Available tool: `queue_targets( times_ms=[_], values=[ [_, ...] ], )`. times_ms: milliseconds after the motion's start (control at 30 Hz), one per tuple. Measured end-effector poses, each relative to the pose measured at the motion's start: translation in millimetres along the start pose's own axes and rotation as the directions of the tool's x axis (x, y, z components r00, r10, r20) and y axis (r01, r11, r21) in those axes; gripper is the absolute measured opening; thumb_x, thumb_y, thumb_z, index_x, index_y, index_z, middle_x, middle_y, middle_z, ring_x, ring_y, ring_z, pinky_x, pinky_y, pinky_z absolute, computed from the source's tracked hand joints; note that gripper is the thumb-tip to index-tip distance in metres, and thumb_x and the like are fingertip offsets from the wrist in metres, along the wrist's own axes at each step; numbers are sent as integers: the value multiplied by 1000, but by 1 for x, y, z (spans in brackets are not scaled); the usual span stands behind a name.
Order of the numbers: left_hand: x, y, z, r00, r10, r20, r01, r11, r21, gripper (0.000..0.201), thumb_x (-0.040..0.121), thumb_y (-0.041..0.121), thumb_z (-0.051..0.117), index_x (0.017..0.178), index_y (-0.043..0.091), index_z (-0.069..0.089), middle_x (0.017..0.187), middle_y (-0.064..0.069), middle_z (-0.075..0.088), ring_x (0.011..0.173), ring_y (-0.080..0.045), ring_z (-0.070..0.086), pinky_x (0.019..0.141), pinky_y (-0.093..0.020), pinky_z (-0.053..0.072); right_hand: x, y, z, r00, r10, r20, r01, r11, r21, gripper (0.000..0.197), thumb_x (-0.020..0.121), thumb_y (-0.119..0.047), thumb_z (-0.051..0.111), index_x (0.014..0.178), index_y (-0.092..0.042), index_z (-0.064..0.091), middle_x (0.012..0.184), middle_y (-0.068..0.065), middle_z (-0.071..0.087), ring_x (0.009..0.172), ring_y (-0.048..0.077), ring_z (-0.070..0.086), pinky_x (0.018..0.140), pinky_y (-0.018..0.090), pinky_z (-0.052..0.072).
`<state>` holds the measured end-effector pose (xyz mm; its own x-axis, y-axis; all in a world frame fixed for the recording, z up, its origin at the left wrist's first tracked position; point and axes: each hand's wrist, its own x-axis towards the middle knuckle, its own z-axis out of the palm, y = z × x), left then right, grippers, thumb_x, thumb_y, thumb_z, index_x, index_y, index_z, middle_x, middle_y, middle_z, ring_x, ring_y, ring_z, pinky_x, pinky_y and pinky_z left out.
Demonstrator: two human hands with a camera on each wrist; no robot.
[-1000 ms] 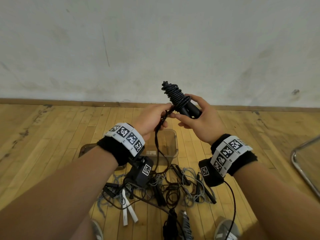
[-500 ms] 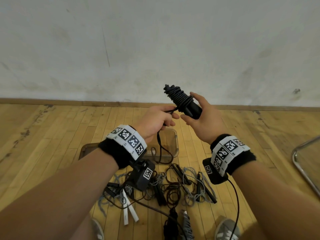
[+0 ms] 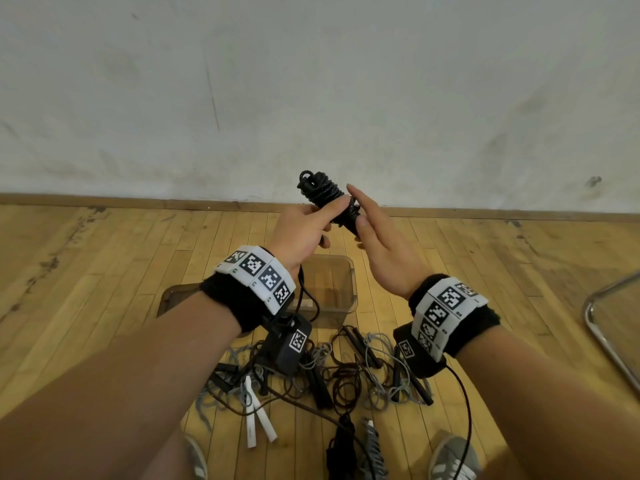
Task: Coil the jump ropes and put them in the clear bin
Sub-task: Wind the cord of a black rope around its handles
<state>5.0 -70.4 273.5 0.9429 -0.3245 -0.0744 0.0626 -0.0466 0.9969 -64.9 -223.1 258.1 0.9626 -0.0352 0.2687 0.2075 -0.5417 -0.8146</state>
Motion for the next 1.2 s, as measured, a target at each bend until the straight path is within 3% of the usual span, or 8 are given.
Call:
queue_targets(
  times_ms=[133, 200, 367, 567, 733, 833, 1033, 1200],
  values=[
    [2, 1, -1, 998, -34, 50, 41, 990, -134, 43, 95, 49, 67, 109, 9, 75, 77, 3, 57, 56, -9, 52, 46, -19, 31, 3, -11, -9, 964, 260, 58, -261, 874, 411, 46, 105, -32, 53, 150, -31, 43, 110, 7, 68, 84, 21, 70, 86, 38, 61],
    [1, 0, 1, 996, -30, 86, 41, 990, -138, 40, 96, 50, 65, 107, 13, 75, 78, 4, 60, 59, -9, 56, 50, -22, 33, 3, -12, -13, 965, 251, 75, -258, 857, 446, 31, 105, -27, 53, 135, -23, 57, 98, 10, 69, 79, 21, 70, 83, 39, 61],
    [-2, 3, 2, 987, -61, 146, 81, 988, -133, 42, 97, 51, 62, 112, 14, 73, 81, 2, 72, 65, -11, 67, 56, -22, 42, 3, -10, -19, 984, 168, -56, -138, 925, 354, 37, 102, -15, 58, 138, -9, 58, 101, 5, 69, 83, 16, 70, 83, 32, 61],
    [-6, 5, -1, 980, -30, 197, 29, 1000, 6, 33, 102, 45, 57, 120, 21, 72, 70, 1, 69, 51, -9, 51, 54, -24, 40, 5, -3, -25, 976, 119, -181, -84, 978, 189, 59, 97, -24, 68, 151, -18, 46, 127, -4, 65, 111, 18, 68, 100, 38, 55],
    [-10, 0, 1, 976, 7, 216, -30, 994, 104, 31, 104, 41, 55, 125, 23, 70, 68, 2, 70, 43, -8, 39, 48, -21, 34, 3, 1, -32, 981, 79, -179, -99, 989, -106, 66, 97, -22, 68, 156, -18, 38, 138, -1, 59, 119, 3, 58, 93, -1, 37],
    [-8, -1, 4, 983, 11, 182, -33, 993, 115, 30, 105, 38, 55, 126, 22, 70, 87, 2, 76, 42, -7, 43, 46, -18, 37, 2, 1, -28, 982, 59, -181, -102, 967, -234, 71, 95, -23, 70, 157, -15, 35, 143, 1, 58, 130, 13, 54, 102, 15, 36],
    [-9, -2, 9, 988, 15, 156, -21, 999, 41, 11, 103, 23, 60, 106, 24, 71, 85, 0, 60, 53, -3, 58, 52, -18, 48, 3, -1, -25, 962, 68, -264, -136, 960, -246, 59, 90, -23, 76, 143, -19, 53, 122, -5, 67, 107, 11, 63, 92, 21, 46],
    [-8, -1, 8, 990, -3, 139, 5, 1000, -14, 23, 98, 39, 66, 100, 17, 75, 72, 1, 59, 55, -8, 58, 55, -21, 50, 2, -2, -25, 968, 83, -237, -143, 959, -244, 60, 86, -23, 81, 135, -23, 47, 99, -14, 59, 84, -5, 58, 65, -2, 40]
  ],
)
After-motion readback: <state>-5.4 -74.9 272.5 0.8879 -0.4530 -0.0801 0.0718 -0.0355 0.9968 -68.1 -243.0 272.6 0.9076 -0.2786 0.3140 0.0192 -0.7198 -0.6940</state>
